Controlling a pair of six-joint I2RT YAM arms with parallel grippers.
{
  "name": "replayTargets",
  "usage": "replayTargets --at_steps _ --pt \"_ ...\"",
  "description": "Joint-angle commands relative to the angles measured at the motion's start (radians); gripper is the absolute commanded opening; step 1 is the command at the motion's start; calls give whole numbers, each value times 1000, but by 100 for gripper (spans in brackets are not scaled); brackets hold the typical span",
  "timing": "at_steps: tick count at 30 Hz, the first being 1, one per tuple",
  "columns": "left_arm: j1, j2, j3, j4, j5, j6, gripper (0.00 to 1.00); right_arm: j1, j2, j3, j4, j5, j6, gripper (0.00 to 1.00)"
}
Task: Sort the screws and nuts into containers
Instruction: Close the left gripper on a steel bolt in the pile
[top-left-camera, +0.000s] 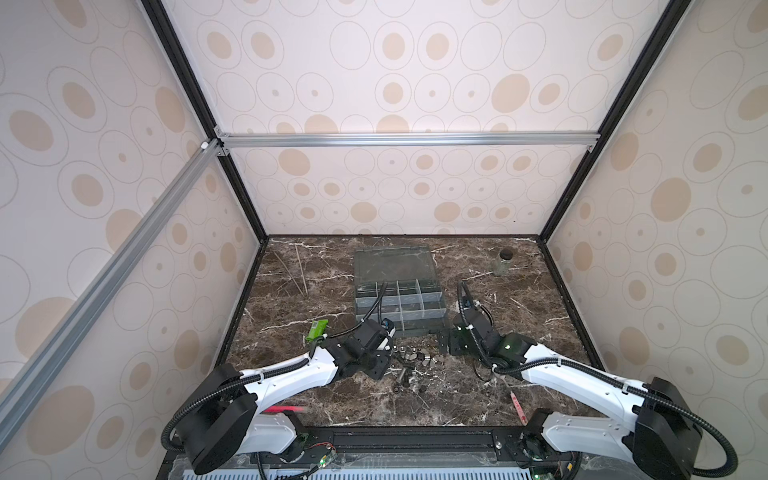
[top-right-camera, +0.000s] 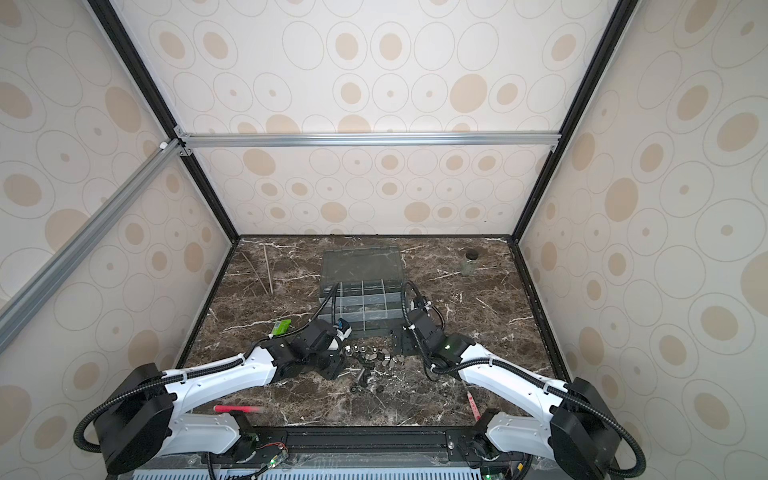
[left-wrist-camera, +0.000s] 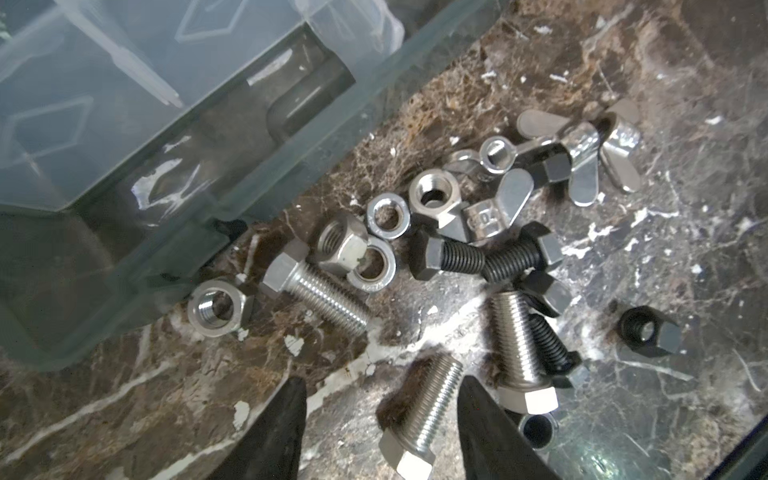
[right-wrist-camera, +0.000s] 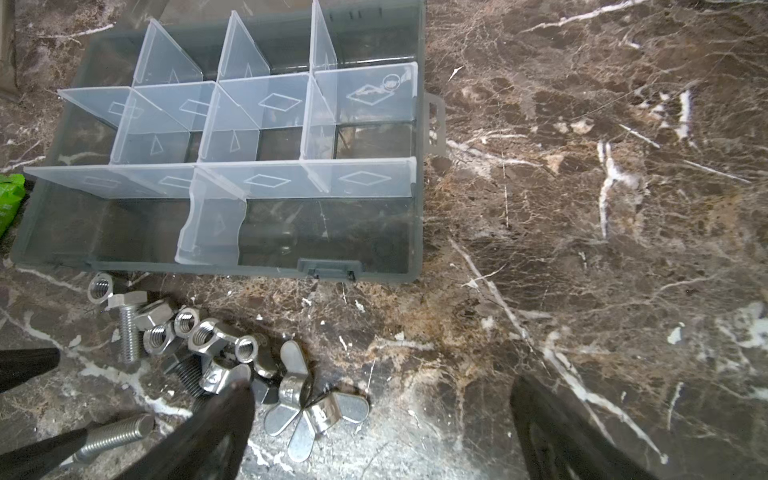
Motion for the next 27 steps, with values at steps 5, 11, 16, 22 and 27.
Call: replayTargets --at_steps 5,11,16,22,27 --pt "-51 35 74 -83 27 11 56 10 -16 -2 -31 44 66 100" --pt "-83 81 86 -63 40 -4 54 11 -15 -9 -28 38 86 100" --pt "-116 134 100 -84 -23 -40 48 10 -12 -6 -36 32 93 100" --pt "-124 162 115 -110 -65 2 48 9 -18 -16 -39 22 114 100" --pt "-124 201 116 -97 -56 9 47 10 -27 -30 -26 -6 141 100"
